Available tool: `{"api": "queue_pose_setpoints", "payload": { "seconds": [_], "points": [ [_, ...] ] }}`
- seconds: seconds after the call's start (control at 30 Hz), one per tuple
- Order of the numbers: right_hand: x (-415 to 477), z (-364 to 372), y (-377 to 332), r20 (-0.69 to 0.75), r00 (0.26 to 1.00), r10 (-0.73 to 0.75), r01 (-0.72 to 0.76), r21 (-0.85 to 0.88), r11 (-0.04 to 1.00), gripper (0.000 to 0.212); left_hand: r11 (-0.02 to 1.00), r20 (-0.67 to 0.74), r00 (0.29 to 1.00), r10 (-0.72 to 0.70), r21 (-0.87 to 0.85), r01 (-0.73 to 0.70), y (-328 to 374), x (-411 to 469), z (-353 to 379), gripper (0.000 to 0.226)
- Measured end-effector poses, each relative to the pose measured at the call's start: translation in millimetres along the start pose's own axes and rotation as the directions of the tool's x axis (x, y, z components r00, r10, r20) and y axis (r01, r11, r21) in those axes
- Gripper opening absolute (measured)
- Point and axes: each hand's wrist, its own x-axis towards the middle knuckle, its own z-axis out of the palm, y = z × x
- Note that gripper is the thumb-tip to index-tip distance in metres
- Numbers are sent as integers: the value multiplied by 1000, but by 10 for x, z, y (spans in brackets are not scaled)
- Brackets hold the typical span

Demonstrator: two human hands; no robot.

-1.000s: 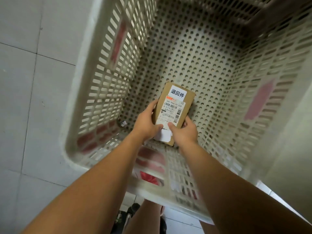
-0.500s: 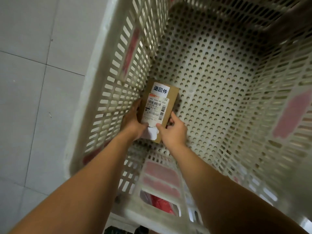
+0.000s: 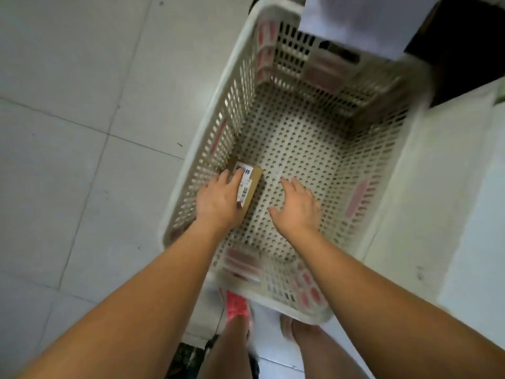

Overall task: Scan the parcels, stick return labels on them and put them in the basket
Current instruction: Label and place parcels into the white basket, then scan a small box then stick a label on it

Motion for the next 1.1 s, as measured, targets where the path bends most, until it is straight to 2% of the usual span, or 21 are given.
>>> {"api": "queue_pose_setpoints", "payload": {
  "seconds": [0.1,0.27,0.4,0.5,0.73,0.93,1.1],
  "points": [
    [-572,-943,-14,-52,998,-20,14,-107,994,74,989,-61,996,64,140,-55,368,-414,-966,84],
    [-1708,-2322,-70,-176,980,-92,52,-221,974,71,969,-173,975,142,227,-101,1010,-1362,-2405,84],
    [-2651,-3144,-41,-256,966,-48,1,-180,984,73,940,-263,936,235,305,-151,1439,-2191,-3230,83],
    [-3326,-3643,83,-330,941,-68,11,-170,985,71,931,-343,899,273,328,-158,1749,-2795,-3673,76],
    [-4766,-4413,968,-471,876,-104,51,-124,991,65,962,-452,854,257,205,-180,2838,-4169,-3893,76],
    [-5785,-4653,2146,-575,814,-80,59,-56,997,59,917,-463,801,379,306,-257,3934,-5099,-3637,73],
    [-6254,-4835,3082,-601,799,2,26,39,999,54,892,-469,768,436,340,-298,4795,-5497,-3574,71]
  ]
}}
